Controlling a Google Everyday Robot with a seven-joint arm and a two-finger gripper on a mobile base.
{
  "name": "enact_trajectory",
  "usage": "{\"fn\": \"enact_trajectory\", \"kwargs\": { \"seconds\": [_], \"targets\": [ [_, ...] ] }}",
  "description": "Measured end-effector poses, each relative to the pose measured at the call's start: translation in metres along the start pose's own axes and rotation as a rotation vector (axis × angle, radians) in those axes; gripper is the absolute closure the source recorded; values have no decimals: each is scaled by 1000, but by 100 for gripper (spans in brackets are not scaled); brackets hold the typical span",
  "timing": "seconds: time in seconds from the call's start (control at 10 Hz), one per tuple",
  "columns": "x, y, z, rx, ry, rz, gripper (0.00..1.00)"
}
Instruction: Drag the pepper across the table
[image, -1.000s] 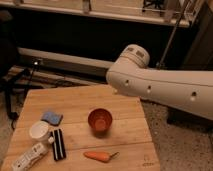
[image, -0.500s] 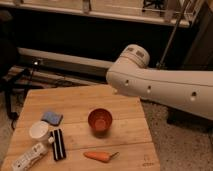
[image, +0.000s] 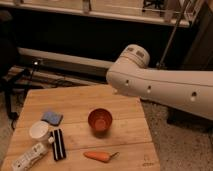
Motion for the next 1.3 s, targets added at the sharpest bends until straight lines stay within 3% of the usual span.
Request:
{"fn": "enact_trajectory", "kwargs": {
  "seconds": [0.6,0.8,1.0,1.3],
  "targets": [
    [0,0,0,0,0,-2,20],
    [4,6,3,-15,6,-38,20],
    [27,35,18,-81,48,-173,20],
    [129,69,58,-240,215,-448,20]
  ]
}}
